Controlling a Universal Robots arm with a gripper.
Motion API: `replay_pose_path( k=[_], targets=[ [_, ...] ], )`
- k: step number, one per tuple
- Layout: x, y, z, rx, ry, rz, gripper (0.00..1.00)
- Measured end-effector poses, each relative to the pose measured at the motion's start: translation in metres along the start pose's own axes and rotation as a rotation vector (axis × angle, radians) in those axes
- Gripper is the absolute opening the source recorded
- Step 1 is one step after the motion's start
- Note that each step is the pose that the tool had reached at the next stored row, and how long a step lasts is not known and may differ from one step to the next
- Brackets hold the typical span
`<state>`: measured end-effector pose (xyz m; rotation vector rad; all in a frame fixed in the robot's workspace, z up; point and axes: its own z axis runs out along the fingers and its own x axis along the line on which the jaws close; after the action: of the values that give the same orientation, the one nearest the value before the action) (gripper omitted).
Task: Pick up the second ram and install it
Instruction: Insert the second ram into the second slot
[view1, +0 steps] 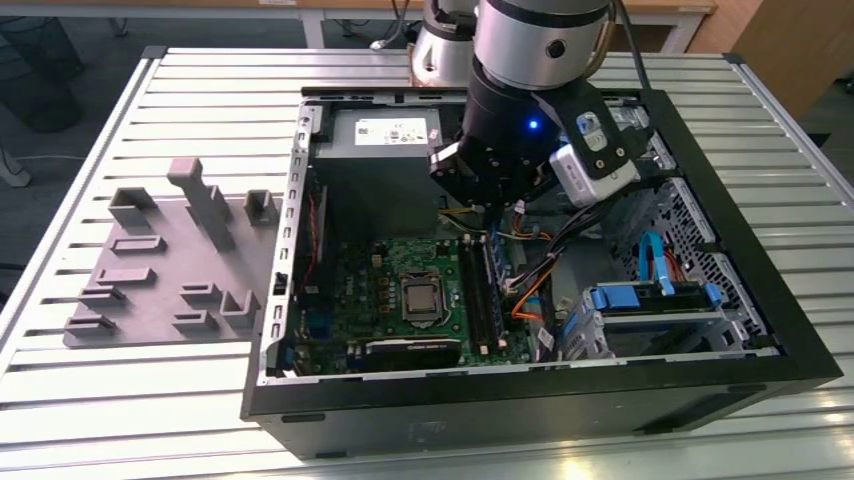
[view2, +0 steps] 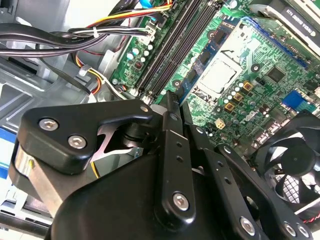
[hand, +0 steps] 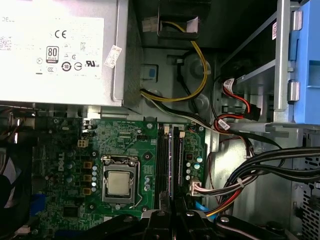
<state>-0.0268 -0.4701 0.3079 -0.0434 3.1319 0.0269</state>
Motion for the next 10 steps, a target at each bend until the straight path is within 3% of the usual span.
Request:
replay_pose_path(
  k=[10],
  targets=[
    [0.0000, 0.0000, 0.0024, -0.0004, 0.0000, 0.000, 0.14]
  ],
)
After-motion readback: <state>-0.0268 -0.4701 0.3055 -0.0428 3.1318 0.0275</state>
